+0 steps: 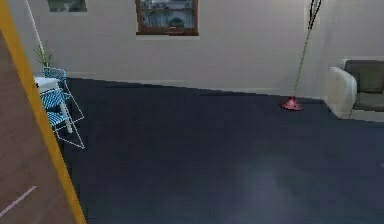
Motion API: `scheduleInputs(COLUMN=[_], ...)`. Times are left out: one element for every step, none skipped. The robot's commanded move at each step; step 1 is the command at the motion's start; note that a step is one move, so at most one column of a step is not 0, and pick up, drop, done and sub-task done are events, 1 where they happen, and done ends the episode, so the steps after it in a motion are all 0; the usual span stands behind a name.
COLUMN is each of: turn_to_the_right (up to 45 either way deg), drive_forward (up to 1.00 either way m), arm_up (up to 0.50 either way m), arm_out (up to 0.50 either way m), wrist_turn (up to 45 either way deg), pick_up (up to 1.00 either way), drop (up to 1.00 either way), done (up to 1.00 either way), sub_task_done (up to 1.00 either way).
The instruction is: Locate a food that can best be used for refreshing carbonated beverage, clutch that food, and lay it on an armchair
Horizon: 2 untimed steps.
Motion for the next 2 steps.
scheduleInputs(turn_to_the_right=[0.0,-27.0], drive_forward=[0.7,0.0], arm_up=[0.0,0.0], arm_out=[0.0,0.0], wrist_turn=[0.0,0.0], pick_up=[0.0,0.0], drop=[0.0,0.0], done=[0.0,0.0], sub_task_done=[0.0,0.0])
